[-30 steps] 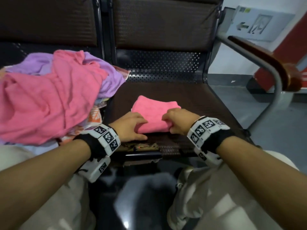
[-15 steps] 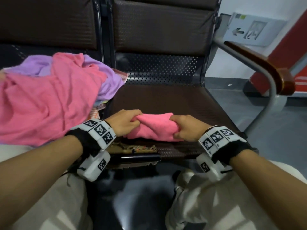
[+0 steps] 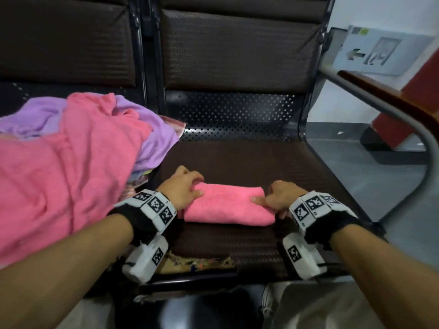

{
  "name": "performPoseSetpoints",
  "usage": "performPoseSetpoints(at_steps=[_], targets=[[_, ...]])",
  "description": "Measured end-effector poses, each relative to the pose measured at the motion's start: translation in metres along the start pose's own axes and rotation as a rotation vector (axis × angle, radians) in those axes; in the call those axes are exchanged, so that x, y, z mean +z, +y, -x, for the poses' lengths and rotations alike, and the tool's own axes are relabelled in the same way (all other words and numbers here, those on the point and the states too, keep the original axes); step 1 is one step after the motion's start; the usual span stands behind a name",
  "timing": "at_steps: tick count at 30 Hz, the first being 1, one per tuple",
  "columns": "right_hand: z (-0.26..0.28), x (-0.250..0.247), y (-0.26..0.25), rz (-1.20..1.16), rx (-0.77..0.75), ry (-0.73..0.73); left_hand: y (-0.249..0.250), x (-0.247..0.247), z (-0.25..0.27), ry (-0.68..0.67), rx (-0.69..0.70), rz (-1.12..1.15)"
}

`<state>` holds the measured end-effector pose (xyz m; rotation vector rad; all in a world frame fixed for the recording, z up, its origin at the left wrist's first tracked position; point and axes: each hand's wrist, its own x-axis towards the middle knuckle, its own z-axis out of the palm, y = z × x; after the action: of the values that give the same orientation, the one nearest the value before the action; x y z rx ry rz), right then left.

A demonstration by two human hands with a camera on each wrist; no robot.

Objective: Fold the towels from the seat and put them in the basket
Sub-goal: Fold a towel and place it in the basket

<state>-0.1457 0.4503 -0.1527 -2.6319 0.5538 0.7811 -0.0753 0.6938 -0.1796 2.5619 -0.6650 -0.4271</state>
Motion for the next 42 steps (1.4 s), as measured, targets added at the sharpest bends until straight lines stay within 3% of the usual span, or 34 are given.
performPoseSetpoints(at_steps=[3,6,9,11,15,17,20,24,29,33,39,42], targets=[[-0.004,0.002,0.003,-0.002,0.071,-0.099,0.002,0.001,-0.005,-0.105,-0.021,-0.088],[-0.002,0.005,-0.005,-0.228,0.048,-0.151,0.006,0.001,0.0,-0.202,-0.04,-0.097],[0.004,-0.001,-0.014,-0.3,-0.09,-0.072,0.011,-0.002,0.009,-0.288,-0.028,-0.168],[0.015,-0.015,-0.021,-0.314,-0.25,0.06,0.015,-0.009,0.015,-0.261,-0.004,-0.172],[0.055,-0.054,-0.039,-0.39,-0.571,0.172,0.045,-0.035,0.026,-0.104,0.173,0.292],[0.078,-0.074,-0.044,-0.442,-0.683,0.205,0.074,-0.055,0.036,-0.09,0.315,0.494],[0.11,-0.102,-0.037,-0.484,-0.752,0.357,0.115,-0.078,0.042,-0.101,0.435,0.528],[0.144,-0.125,0.005,-0.591,-0.708,0.583,0.154,-0.087,0.047,-0.086,0.314,0.587],[0.176,-0.114,0.08,-0.834,-0.641,0.738,0.21,-0.084,0.058,-0.032,0.327,0.153],[0.199,-0.086,0.144,-1.052,-0.531,0.905,0.277,-0.068,0.064,0.015,0.422,-0.04],[0.23,-0.022,0.25,-1.301,-0.273,1.013,0.36,0.018,0.063,-0.187,0.546,-0.167],[0.229,0.025,0.304,-1.31,-0.111,1.001,0.372,0.084,0.065,-0.293,0.53,-0.07]])
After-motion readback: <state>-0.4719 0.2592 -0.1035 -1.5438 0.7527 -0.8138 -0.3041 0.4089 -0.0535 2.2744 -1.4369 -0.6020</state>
